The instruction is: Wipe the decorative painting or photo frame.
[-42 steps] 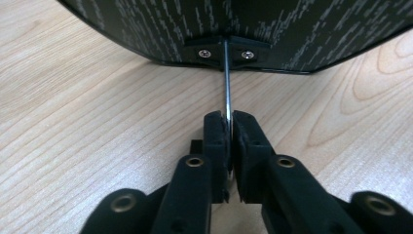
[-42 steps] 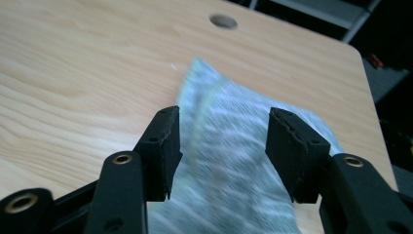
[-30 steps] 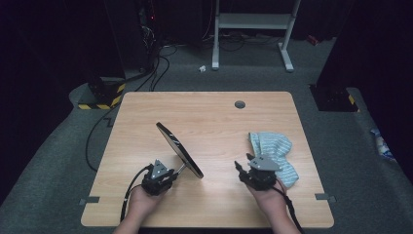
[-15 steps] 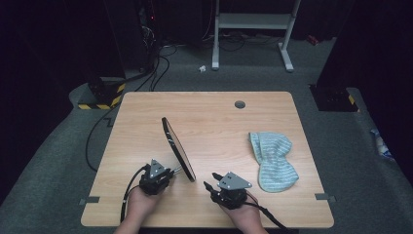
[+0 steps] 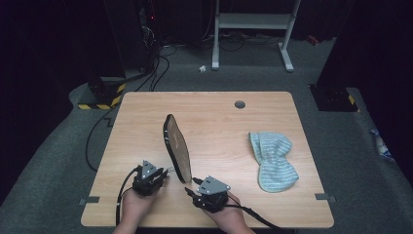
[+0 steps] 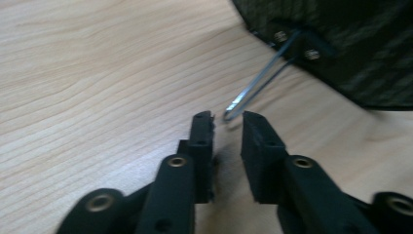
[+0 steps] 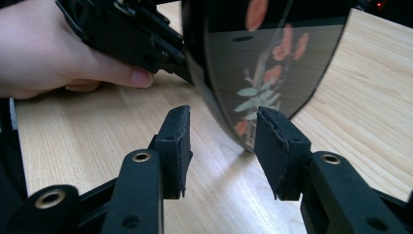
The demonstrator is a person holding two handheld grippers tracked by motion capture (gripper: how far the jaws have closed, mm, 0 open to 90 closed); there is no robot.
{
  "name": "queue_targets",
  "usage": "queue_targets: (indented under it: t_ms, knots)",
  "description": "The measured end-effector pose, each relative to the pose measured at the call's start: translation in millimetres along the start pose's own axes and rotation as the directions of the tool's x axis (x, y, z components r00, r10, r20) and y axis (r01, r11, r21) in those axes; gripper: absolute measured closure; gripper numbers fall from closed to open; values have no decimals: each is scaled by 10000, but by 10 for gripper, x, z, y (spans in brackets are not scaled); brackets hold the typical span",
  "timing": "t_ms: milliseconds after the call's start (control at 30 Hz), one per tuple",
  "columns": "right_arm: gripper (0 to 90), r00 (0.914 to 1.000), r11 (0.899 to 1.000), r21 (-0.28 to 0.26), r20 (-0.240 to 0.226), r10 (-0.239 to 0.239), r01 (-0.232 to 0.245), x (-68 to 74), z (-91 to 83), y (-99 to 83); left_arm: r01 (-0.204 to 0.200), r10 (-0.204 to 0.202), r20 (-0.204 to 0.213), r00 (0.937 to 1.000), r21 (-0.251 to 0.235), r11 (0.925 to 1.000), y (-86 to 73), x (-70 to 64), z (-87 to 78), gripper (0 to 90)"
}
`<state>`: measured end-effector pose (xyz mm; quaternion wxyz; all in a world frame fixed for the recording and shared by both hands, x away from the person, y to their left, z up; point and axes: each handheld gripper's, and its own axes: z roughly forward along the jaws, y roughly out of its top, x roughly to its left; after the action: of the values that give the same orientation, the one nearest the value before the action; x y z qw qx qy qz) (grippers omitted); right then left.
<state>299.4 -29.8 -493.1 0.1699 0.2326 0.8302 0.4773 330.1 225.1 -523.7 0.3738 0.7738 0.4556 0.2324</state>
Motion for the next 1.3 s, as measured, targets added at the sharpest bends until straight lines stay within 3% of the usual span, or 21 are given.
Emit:
queue_targets:
  t_ms: [67, 167, 333, 467, 967, 1200, 1300]
  knots:
    - [565, 9999, 9999, 88, -61, -82, 83, 31, 51, -9, -203, 212, 213, 9995, -410, 9990, -24, -18, -72, 659]
    - [563, 9999, 9999, 122, -133, -93, 95, 54, 90, -20, -19, 59, 476, 9988, -823, 9966, -56, -69, -193, 603]
    - [550, 9996, 9995, 208, -180, -215, 219, 81, 148, -28, -133, 198, 588, 9981, -1090, 9939, -90, -117, -313, 551]
    - [550, 9995, 9995, 253, -259, -169, 175, 85, 197, -33, 58, 49, 715, 9974, -1486, 9889, -114, -128, -459, 528]
    - [527, 9973, 9988, 266, -615, -390, 407, 150, 460, 81, 336, -185, 769, 9969, -2005, 9791, -129, -126, -727, 478]
    - [528, 9971, 9986, 370, -673, -360, 385, 142, 614, 98, 302, -112, 899, 9959, -2131, 9766, -96, -158, -726, 477]
    - [525, 9978, 9986, 400, -584, -310, 334, 125, 579, 84, 295, -71, 1017, 9948, -2203, 9750, -62, -175, -703, 477]
